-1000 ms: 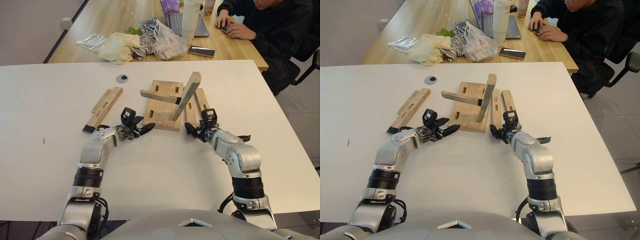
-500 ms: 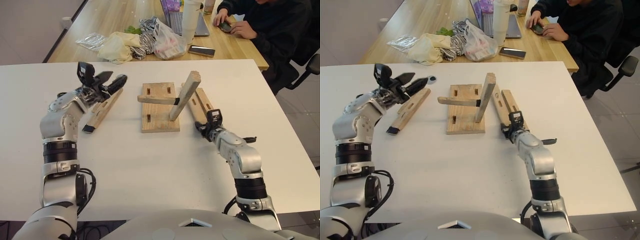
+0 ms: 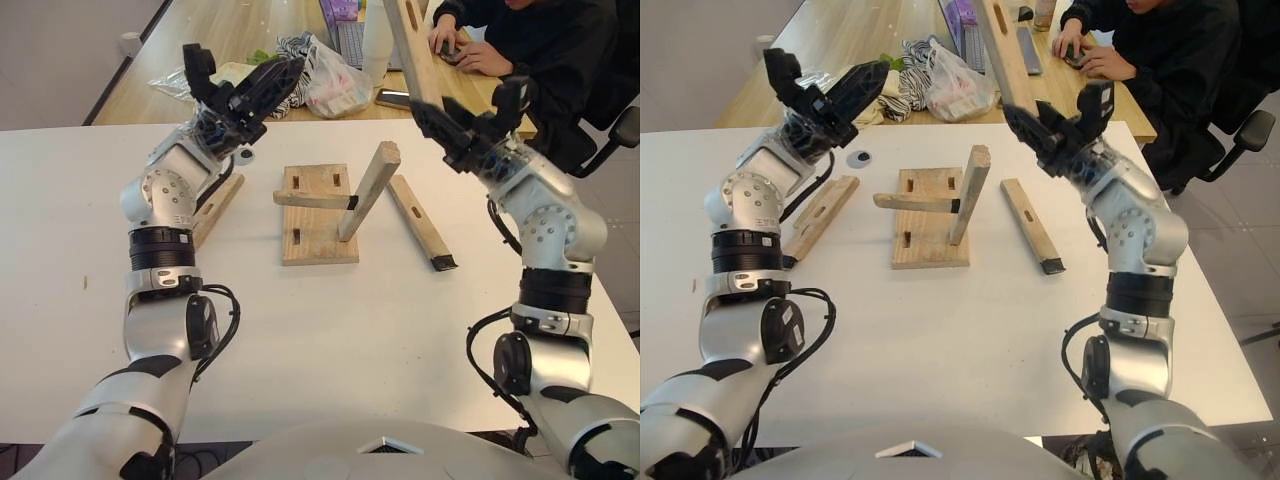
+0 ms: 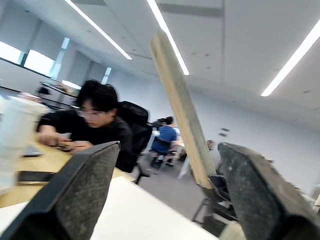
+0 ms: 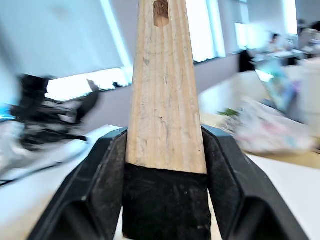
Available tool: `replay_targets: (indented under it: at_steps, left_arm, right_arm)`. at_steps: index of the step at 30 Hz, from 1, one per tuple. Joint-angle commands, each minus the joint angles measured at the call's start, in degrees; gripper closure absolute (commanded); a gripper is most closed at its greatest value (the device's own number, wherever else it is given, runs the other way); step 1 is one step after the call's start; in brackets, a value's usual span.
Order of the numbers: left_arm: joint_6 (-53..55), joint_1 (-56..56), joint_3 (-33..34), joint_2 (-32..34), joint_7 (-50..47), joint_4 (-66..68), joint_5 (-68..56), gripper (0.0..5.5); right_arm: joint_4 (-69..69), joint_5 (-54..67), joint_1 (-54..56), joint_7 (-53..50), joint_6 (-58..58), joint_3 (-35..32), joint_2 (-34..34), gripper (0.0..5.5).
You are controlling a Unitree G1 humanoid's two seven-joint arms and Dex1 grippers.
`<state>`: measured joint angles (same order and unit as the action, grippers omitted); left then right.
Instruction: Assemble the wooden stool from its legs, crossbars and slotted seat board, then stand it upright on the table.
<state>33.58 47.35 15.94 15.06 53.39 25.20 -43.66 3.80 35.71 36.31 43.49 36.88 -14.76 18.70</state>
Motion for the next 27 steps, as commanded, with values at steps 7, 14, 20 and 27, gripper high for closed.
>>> replay_targets:
  at_steps: [7,14,20,27]
  left_arm:
    - [8.60,3.68,-0.44,-1.22,3.91,-5.04,-7.59,1.90]
    - [13.75,4.87,1.73,-2.19,2.85,-8.81,-14.44,1.90]
    - [16.10,5.03,2.98,-1.89,2.05,-9.95,-18.78,2.56]
    - [15.47,5.40,1.73,-2.17,1.82,-9.83,-17.97,3.43]
  right_arm:
    - [-9.47,13.15,0.61,4.51,12.80,1.63,2.28,3.43]
    - [-13.48,17.66,1.08,3.33,16.92,2.41,2.41,3.43]
    - [-13.93,20.12,0.71,2.66,18.23,2.62,3.43,3.43]
    - [-14.53,19.49,-0.55,3.42,18.30,4.52,4.51,3.43]
